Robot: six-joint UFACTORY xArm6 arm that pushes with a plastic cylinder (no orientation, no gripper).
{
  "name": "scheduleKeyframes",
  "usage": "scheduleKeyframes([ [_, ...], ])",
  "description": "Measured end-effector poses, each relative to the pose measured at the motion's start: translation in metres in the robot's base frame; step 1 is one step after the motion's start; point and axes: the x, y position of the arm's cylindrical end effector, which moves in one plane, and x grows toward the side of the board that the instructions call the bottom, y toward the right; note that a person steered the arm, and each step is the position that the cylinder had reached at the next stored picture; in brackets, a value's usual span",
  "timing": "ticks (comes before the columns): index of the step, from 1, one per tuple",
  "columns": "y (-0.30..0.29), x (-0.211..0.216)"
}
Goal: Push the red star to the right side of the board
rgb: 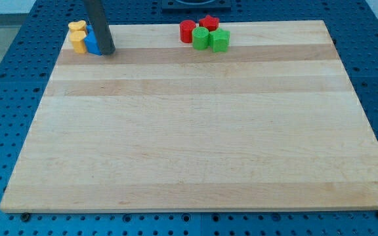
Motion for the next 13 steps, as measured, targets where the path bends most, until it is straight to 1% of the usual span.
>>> scheduleKeyframes([
  [1,0.043,0.013],
  [2,0.074,0.013],
  [3,0.074,-0.002],
  [5,0.076,-0.078],
  [6,0.085,-0.087],
  [7,0.111,-0.087],
  [9,0.257,-0.08],
  [10,0.283,-0.038],
  [11,0.293,-0.01],
  [12,0.296,-0.028],
  [13,0.297,-0.011],
])
